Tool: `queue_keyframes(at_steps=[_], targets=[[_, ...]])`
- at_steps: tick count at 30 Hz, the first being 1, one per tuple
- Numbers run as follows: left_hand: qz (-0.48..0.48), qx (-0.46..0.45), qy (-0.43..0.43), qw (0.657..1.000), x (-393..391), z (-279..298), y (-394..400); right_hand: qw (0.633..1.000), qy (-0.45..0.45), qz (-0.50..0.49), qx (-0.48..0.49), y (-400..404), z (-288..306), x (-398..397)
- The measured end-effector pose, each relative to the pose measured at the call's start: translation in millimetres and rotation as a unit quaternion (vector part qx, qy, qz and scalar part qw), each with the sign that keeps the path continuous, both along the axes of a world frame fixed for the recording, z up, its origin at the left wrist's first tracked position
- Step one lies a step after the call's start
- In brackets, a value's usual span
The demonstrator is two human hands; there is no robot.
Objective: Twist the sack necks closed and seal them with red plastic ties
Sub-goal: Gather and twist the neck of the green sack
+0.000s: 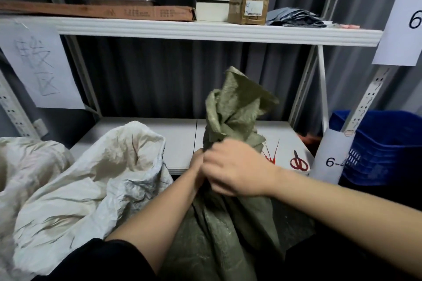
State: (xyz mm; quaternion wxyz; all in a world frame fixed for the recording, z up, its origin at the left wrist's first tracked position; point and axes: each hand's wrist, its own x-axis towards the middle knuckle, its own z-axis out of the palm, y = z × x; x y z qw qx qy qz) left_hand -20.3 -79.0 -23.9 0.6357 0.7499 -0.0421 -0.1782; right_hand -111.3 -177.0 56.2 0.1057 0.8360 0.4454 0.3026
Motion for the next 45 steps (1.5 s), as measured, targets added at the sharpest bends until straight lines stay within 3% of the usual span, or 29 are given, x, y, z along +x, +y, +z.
queue_keyframes(at_steps=[4, 7, 10, 16, 22, 26, 31, 35, 38, 42, 45], targets=[[0.062, -0.045, 0.081, 0.994, 6.2, 6.6, -3.6, 0.995, 0.046, -0.036, -0.080, -30.3, -59.9, 6.4], [0.006, -0.088, 0.165, 0.982, 8.2, 6.8, -1.2, 0.992, 0.047, -0.072, -0.090, -58.7, -76.9, 23.1], [-0.030, -0.115, 0.184, 0.976, 8.9, 4.7, -0.4, 0.984, -0.021, -0.102, -0.143, -78.0, -75.8, 35.1], [-0.084, -0.093, 0.114, 0.986, -2.4, 1.7, -5.6, 0.959, -0.103, -0.202, -0.173, -98.2, -47.3, 63.2], [-0.144, 0.018, -0.018, 0.989, -10.6, 8.5, -5.9, 0.964, -0.080, -0.182, -0.174, -86.5, -28.4, 78.3], [-0.175, 0.133, -0.128, 0.967, -7.1, 8.0, -8.2, 0.979, -0.064, -0.091, -0.174, -80.9, -18.0, 95.8], [-0.025, 0.226, -0.143, 0.963, -15.1, -21.1, -2.2, 0.988, -0.025, -0.121, -0.092, -80.0, -4.9, 98.2], [0.010, 0.282, -0.170, 0.944, -19.3, -49.9, 1.8, 0.991, -0.041, -0.111, -0.067, -83.5, -14.6, 94.3], [0.016, 0.270, -0.187, 0.944, -13.3, -60.0, 3.9, 0.987, -0.049, -0.134, -0.068, -90.9, -19.2, 96.3], [-0.008, 0.208, -0.234, 0.950, -5.6, -63.4, 8.6, 0.975, 0.060, -0.212, 0.011, -101.5, -33.1, 98.5], [-0.020, 0.173, -0.250, 0.952, 2.3, -63.0, 9.5, 0.931, 0.219, -0.263, 0.128, -109.0, -44.8, 93.9]])
